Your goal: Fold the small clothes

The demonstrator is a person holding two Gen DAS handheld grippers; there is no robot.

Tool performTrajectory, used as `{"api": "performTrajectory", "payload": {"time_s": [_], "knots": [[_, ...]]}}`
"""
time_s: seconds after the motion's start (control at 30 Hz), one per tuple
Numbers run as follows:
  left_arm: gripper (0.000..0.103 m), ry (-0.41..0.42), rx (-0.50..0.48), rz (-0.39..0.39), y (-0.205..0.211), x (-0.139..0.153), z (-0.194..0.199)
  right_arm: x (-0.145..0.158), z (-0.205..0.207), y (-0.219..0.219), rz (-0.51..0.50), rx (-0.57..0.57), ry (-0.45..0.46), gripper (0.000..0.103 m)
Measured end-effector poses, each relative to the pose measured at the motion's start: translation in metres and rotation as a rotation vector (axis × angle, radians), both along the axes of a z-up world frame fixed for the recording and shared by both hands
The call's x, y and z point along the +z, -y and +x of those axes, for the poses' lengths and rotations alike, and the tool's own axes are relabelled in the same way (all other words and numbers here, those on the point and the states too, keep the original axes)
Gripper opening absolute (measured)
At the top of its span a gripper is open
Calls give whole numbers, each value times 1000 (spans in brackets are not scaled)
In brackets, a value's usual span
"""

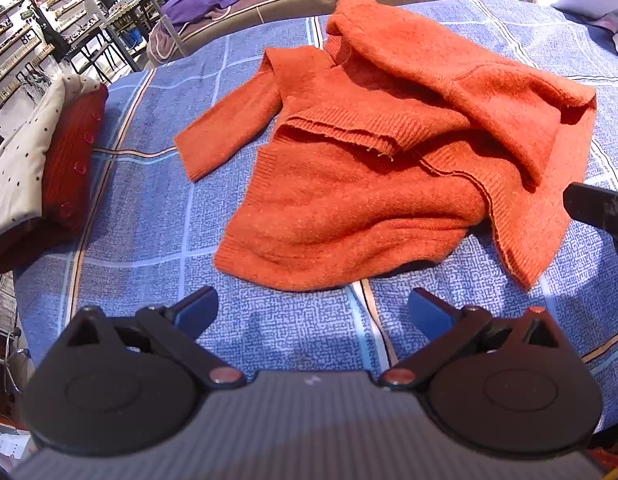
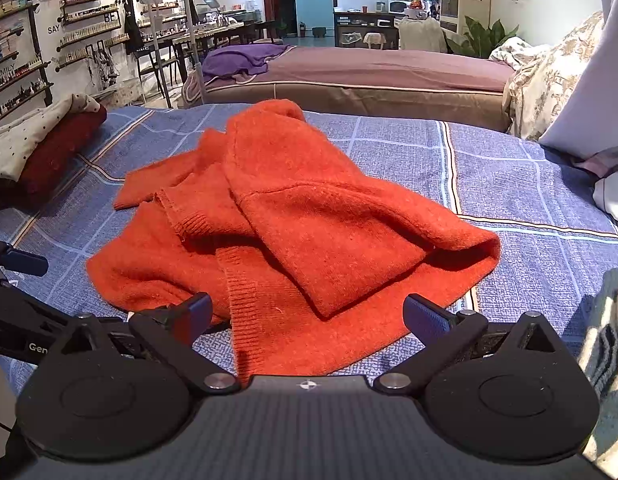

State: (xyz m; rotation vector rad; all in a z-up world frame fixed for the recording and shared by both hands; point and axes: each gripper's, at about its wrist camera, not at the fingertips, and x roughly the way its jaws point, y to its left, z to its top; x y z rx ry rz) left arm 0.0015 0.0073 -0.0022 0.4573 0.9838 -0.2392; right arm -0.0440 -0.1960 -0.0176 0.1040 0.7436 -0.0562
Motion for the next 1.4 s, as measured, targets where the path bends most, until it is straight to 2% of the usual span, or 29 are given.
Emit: {"api": "performTrajectory", "payload": {"time_s": [1.4], "knots": [[103, -13, 4, 18, -7, -8, -3, -4, -2, -6, 4, 13, -14, 103]]}}
